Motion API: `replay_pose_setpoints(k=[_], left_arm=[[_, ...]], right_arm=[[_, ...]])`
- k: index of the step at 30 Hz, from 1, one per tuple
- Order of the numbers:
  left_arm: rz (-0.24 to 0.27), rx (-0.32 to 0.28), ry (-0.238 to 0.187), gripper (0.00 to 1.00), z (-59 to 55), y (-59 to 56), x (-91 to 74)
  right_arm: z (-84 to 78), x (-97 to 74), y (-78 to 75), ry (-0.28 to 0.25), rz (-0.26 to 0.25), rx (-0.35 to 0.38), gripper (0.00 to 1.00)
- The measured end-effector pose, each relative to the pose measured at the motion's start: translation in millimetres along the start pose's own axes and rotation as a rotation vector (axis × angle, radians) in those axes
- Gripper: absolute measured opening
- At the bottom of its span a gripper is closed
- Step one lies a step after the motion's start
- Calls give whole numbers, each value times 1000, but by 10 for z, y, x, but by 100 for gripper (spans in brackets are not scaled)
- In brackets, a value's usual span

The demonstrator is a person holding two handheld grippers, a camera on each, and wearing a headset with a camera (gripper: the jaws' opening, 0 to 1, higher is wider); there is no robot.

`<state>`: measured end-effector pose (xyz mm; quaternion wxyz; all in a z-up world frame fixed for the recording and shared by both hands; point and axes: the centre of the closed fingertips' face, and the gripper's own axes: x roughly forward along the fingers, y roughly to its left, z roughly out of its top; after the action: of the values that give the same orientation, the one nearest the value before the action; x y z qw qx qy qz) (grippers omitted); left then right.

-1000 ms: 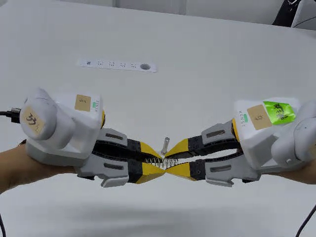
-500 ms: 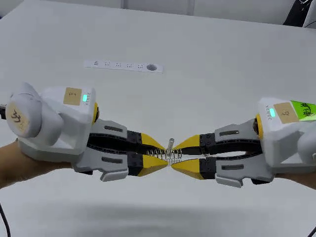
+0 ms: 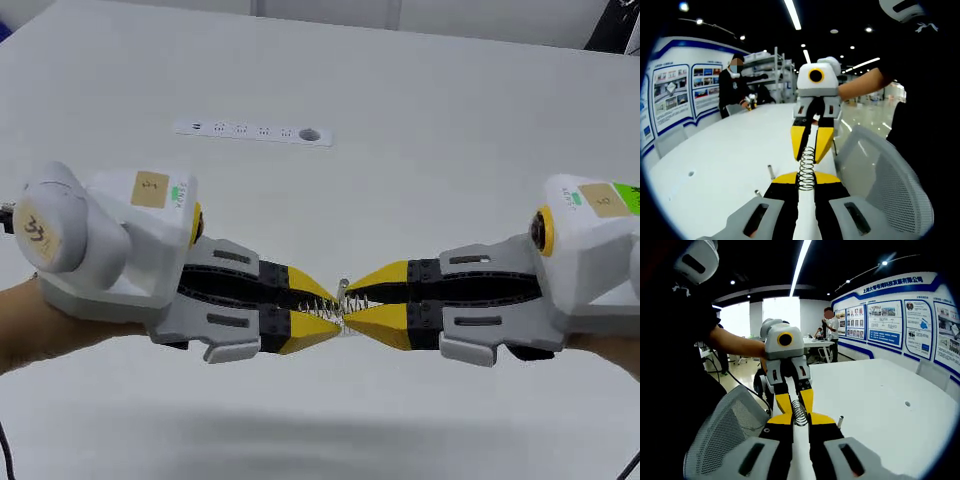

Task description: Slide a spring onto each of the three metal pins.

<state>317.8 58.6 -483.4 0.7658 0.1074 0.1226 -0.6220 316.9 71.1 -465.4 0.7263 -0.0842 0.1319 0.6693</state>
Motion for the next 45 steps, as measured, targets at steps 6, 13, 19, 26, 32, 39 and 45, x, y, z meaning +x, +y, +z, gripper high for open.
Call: replay_pose_setpoints(k=[6, 13, 19, 26, 32, 39, 45], left_arm=[[15, -8, 2, 10, -1, -10, 81], [49, -41, -35, 10, 47, 34, 155], [51, -39, -25, 10, 43, 41, 318], [66, -37, -22, 10, 42, 71, 375], [91, -40, -29, 10, 23, 106, 375], [92, -44, -12, 10, -21, 129, 444], [103, -56, -24, 11, 26, 170, 456]], right_arm=[[-19, -54, -15, -16, 7, 19, 11], [132, -118, -59, -125, 20, 58, 11], [107, -192, -113, -124, 23, 61, 11], [135, -191, -163, -152, 39, 126, 11], [134, -128, -196, -130, 57, 196, 10], [100, -109, -235, -104, 19, 158, 9], [99, -200, -280, -80, -19, 138, 9]])
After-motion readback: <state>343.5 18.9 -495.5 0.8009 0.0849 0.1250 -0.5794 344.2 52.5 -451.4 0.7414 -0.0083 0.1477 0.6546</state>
